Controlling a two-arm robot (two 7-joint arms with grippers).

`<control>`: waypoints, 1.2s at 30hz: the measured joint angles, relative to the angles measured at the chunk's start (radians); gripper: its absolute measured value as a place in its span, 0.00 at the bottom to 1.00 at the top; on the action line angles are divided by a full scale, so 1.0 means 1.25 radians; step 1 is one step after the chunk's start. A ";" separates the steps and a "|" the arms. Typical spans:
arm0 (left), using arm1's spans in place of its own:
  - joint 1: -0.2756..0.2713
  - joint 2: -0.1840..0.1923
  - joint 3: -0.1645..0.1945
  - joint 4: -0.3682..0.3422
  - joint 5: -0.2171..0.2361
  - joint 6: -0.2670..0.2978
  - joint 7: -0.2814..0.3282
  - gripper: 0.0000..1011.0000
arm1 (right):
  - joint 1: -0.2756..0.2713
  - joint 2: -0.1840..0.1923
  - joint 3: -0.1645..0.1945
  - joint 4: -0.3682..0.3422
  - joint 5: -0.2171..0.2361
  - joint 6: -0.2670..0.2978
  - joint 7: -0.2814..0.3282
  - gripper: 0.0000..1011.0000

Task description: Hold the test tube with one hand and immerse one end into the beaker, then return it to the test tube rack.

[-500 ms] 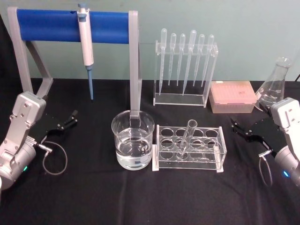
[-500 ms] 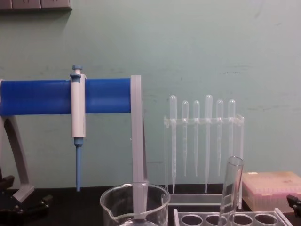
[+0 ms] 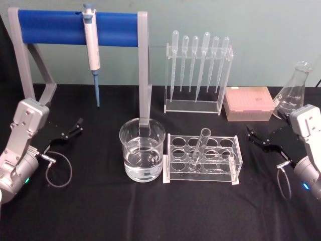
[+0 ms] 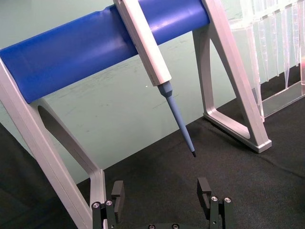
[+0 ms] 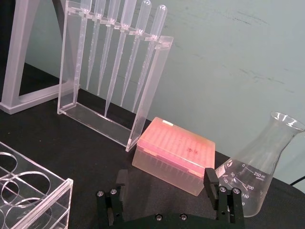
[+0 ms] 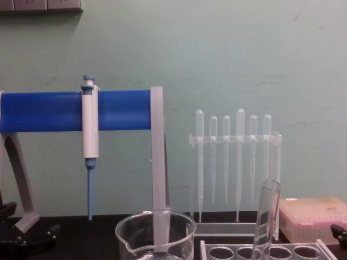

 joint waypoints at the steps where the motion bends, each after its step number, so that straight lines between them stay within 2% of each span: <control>1: 0.000 0.000 0.000 0.000 0.000 0.000 0.000 0.99 | 0.000 0.000 0.000 0.000 0.000 0.000 0.000 0.99; 36: 0.000 0.000 0.000 0.000 0.000 0.000 0.000 0.99 | 0.000 0.000 0.000 0.000 0.000 0.000 0.000 0.99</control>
